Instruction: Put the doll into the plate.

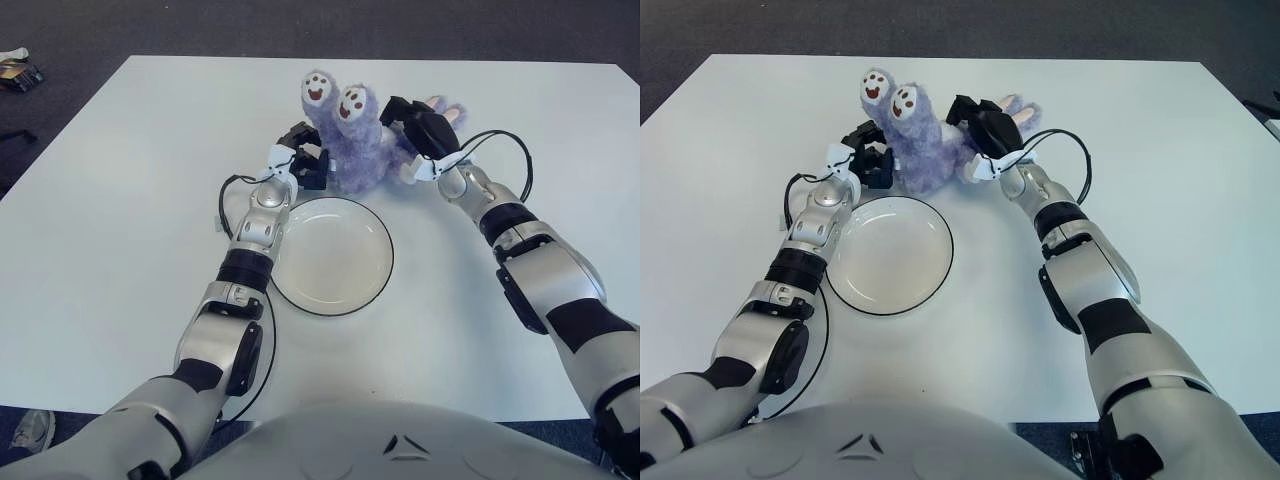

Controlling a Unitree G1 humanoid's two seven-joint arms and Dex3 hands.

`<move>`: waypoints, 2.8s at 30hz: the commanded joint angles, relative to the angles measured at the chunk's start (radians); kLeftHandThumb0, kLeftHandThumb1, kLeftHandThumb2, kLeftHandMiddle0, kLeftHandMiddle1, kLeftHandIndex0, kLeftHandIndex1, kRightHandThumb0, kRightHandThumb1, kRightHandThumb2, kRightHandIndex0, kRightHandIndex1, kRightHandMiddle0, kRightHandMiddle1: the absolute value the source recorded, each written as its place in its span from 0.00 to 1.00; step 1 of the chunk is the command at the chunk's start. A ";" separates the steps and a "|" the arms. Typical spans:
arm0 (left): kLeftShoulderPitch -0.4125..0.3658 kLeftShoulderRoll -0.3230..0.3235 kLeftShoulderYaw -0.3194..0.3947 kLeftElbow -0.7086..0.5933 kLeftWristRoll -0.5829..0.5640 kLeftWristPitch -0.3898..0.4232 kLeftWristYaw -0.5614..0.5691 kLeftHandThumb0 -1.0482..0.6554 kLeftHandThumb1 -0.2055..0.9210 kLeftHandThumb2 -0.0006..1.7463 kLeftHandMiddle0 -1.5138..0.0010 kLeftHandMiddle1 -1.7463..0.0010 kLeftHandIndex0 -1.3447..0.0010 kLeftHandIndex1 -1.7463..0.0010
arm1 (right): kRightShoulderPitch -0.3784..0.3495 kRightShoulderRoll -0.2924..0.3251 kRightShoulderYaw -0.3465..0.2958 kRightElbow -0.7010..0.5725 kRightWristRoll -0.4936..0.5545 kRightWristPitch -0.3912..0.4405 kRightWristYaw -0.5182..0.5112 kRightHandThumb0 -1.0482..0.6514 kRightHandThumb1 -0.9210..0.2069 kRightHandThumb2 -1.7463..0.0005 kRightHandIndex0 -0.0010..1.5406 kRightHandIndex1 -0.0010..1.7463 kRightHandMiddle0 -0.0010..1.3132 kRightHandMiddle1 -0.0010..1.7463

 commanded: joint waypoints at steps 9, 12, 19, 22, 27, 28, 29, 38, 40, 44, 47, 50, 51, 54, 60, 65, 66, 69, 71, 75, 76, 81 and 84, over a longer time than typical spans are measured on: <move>-0.008 0.008 0.003 0.026 -0.006 -0.011 -0.011 0.61 0.38 0.82 0.62 0.00 0.58 0.00 | 0.041 0.013 -0.029 0.036 0.033 -0.017 0.008 0.62 0.85 0.09 0.64 0.77 0.54 1.00; -0.005 0.007 0.006 0.024 -0.014 -0.021 -0.015 0.61 0.38 0.82 0.62 0.00 0.58 0.00 | 0.044 0.015 -0.041 0.035 0.047 -0.019 0.021 0.62 0.85 0.10 0.65 0.75 0.54 1.00; 0.016 0.015 0.018 -0.011 -0.041 -0.038 -0.047 0.61 0.38 0.82 0.63 0.00 0.59 0.00 | 0.049 0.017 -0.060 0.030 0.066 -0.011 0.031 0.62 0.84 0.11 0.66 0.73 0.54 1.00; 0.033 0.041 0.031 -0.038 -0.057 -0.046 -0.082 0.61 0.40 0.81 0.63 0.00 0.60 0.00 | 0.051 0.018 -0.070 0.023 0.073 -0.001 0.015 0.62 0.85 0.10 0.66 0.73 0.54 1.00; 0.046 0.068 0.051 -0.049 -0.082 -0.066 -0.125 0.61 0.44 0.78 0.65 0.00 0.62 0.00 | 0.050 0.017 -0.078 0.012 0.073 0.007 0.001 0.62 0.86 0.08 0.65 0.76 0.55 1.00; 0.049 0.072 0.057 -0.050 -0.090 -0.076 -0.134 0.61 0.45 0.77 0.66 0.00 0.63 0.00 | 0.049 0.015 -0.079 0.008 0.071 0.007 -0.004 0.62 0.87 0.08 0.65 0.78 0.55 1.00; 0.051 0.075 0.061 -0.050 -0.095 -0.082 -0.140 0.61 0.45 0.77 0.66 0.00 0.63 0.00 | 0.049 0.014 -0.079 0.005 0.069 0.008 -0.006 0.62 0.87 0.08 0.65 0.78 0.55 1.00; 0.073 0.114 0.110 -0.037 -0.140 -0.149 -0.178 0.61 0.47 0.75 0.67 0.00 0.64 0.00 | 0.043 -0.001 -0.086 -0.038 0.071 0.006 -0.015 0.62 0.87 0.08 0.65 0.78 0.55 1.00; 0.075 0.123 0.121 -0.028 -0.142 -0.159 -0.171 0.61 0.48 0.75 0.67 0.00 0.64 0.00 | 0.043 -0.003 -0.090 -0.049 0.077 0.004 -0.003 0.62 0.87 0.08 0.65 0.77 0.55 1.00; 0.074 0.135 0.142 -0.004 -0.134 -0.178 -0.141 0.61 0.48 0.75 0.68 0.00 0.64 0.00 | 0.047 -0.011 -0.094 -0.083 0.080 0.000 0.014 0.62 0.87 0.09 0.66 0.76 0.54 1.00; 0.062 0.165 0.171 0.058 -0.133 -0.208 -0.129 0.61 0.48 0.75 0.68 0.00 0.64 0.00 | 0.055 -0.016 -0.099 -0.120 0.080 -0.001 0.020 0.62 0.87 0.08 0.66 0.77 0.54 1.00; 0.049 0.191 0.193 0.125 -0.134 -0.244 -0.120 0.61 0.48 0.75 0.68 0.00 0.65 0.00 | 0.062 -0.018 -0.104 -0.148 0.083 0.001 0.032 0.62 0.87 0.08 0.66 0.78 0.53 1.00; 0.046 0.193 0.196 0.138 -0.132 -0.253 -0.116 0.61 0.48 0.75 0.68 0.00 0.65 0.00 | 0.063 -0.018 -0.106 -0.154 0.084 0.002 0.037 0.62 0.87 0.08 0.66 0.79 0.53 1.00; 0.035 0.208 0.208 0.191 -0.128 -0.283 -0.101 0.61 0.48 0.75 0.68 0.00 0.65 0.00 | 0.068 -0.022 -0.109 -0.180 0.082 0.005 0.047 0.62 0.86 0.08 0.65 0.79 0.52 1.00; 0.025 0.211 0.222 0.241 -0.127 -0.310 -0.057 0.61 0.48 0.75 0.68 0.00 0.65 0.00 | 0.073 -0.029 -0.111 -0.230 0.069 0.005 0.047 0.62 0.86 0.07 0.65 0.80 0.52 1.00; 0.020 0.210 0.226 0.269 -0.125 -0.311 -0.026 0.61 0.48 0.75 0.68 0.00 0.65 0.00 | 0.074 -0.034 -0.112 -0.254 0.070 0.009 0.063 0.62 0.87 0.07 0.65 0.80 0.52 1.00; 0.020 0.210 0.224 0.273 -0.123 -0.310 -0.019 0.61 0.48 0.75 0.68 0.00 0.65 0.00 | 0.074 -0.036 -0.112 -0.260 0.070 0.008 0.067 0.62 0.87 0.07 0.65 0.80 0.52 1.00; 0.025 0.211 0.217 0.282 -0.114 -0.312 -0.006 0.61 0.48 0.75 0.68 0.00 0.64 0.00 | 0.075 -0.042 -0.113 -0.288 0.068 0.002 0.078 0.62 0.87 0.07 0.65 0.80 0.53 1.00; 0.027 0.210 0.214 0.287 -0.110 -0.316 -0.001 0.61 0.47 0.75 0.67 0.00 0.64 0.00 | 0.076 -0.044 -0.114 -0.302 0.067 0.004 0.085 0.62 0.87 0.07 0.66 0.79 0.53 1.00; 0.025 0.207 0.212 0.300 -0.105 -0.324 0.009 0.61 0.47 0.75 0.67 0.00 0.64 0.00 | 0.082 -0.045 -0.118 -0.333 0.068 0.019 0.100 0.62 0.87 0.08 0.66 0.77 0.54 1.00; 0.025 0.206 0.212 0.302 -0.104 -0.325 0.011 0.61 0.47 0.75 0.67 0.00 0.64 0.00 | 0.084 -0.046 -0.119 -0.340 0.068 0.022 0.103 0.62 0.88 0.08 0.67 0.77 0.54 1.00; 0.018 0.202 0.213 0.323 -0.106 -0.334 0.015 0.61 0.47 0.75 0.67 0.00 0.64 0.00 | 0.091 -0.046 -0.125 -0.372 0.071 0.034 0.117 0.62 0.88 0.07 0.67 0.77 0.55 1.00; 0.014 0.201 0.213 0.338 -0.109 -0.345 0.011 0.61 0.47 0.75 0.67 0.00 0.64 0.00 | 0.094 -0.047 -0.129 -0.389 0.074 0.041 0.125 0.62 0.88 0.07 0.66 0.78 0.54 1.00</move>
